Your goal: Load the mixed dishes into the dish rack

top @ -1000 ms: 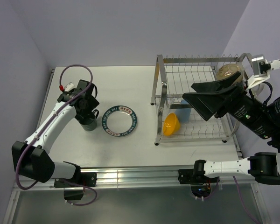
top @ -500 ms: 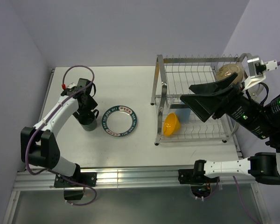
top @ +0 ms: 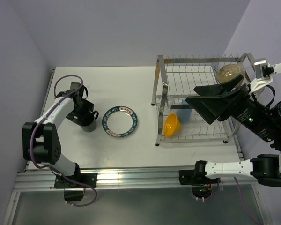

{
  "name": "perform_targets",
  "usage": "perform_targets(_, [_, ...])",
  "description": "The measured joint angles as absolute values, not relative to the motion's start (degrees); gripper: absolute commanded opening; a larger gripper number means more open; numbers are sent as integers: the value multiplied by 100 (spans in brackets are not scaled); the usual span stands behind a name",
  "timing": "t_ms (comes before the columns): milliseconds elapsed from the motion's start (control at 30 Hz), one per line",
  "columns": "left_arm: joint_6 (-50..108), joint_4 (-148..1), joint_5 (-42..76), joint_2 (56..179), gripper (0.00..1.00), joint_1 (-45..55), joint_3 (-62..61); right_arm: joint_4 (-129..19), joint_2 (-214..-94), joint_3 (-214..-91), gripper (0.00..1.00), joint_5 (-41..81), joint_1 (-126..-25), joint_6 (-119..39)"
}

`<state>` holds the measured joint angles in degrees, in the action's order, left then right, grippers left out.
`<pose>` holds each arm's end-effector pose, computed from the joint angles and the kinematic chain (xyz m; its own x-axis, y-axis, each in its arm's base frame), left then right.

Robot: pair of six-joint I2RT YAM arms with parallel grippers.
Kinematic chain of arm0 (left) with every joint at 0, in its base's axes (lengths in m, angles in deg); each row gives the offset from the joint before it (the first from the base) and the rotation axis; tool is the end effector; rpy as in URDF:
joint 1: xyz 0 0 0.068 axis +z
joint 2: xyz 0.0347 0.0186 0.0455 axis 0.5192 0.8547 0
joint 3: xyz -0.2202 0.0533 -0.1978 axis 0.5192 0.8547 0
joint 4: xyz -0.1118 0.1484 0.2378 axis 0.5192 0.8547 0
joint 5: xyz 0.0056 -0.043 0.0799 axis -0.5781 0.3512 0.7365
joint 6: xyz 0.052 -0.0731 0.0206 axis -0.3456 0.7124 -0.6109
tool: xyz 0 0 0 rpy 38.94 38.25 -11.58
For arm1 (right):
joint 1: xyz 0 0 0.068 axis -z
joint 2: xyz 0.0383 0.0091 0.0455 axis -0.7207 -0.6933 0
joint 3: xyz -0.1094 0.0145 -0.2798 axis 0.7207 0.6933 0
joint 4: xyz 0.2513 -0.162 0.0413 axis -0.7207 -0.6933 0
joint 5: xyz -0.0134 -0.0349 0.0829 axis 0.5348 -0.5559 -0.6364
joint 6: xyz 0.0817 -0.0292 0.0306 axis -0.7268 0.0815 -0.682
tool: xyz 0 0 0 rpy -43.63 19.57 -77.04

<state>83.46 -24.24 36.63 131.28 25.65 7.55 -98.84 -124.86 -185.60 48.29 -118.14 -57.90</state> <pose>0.3479 -0.0181 0.1933 -0.4122 -0.8628 -0.2927 -0.8530 0.4784 -0.2089 0.0563 0.0804 0.6508 -0.2682 0.4414 -0.8563 -0.7419 0.4723 0.4759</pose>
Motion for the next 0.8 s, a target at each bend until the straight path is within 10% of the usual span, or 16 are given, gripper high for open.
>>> perform_targets(300, [9288, -2623, 3082, 13585, 79, 2742, 1155, -9881, -12510, -18560, 100, 4811, -11814, -5788])
perform_targets(400, [9441, -2621, 3058, 13609, 62, 2773, 1188, -9881, -12523, -18560, 100, 4809, -11814, -5786])
perform_targets(567, [9531, -2608, 3082, 13613, 1, 2805, 1173, -9879, -12525, -18560, 100, 4811, -11814, -5783])
perform_targets(800, [9579, -2579, 3101, 13434, 0, 2884, 1046, -9925, -12693, -18737, 100, 4815, -11814, -5779])
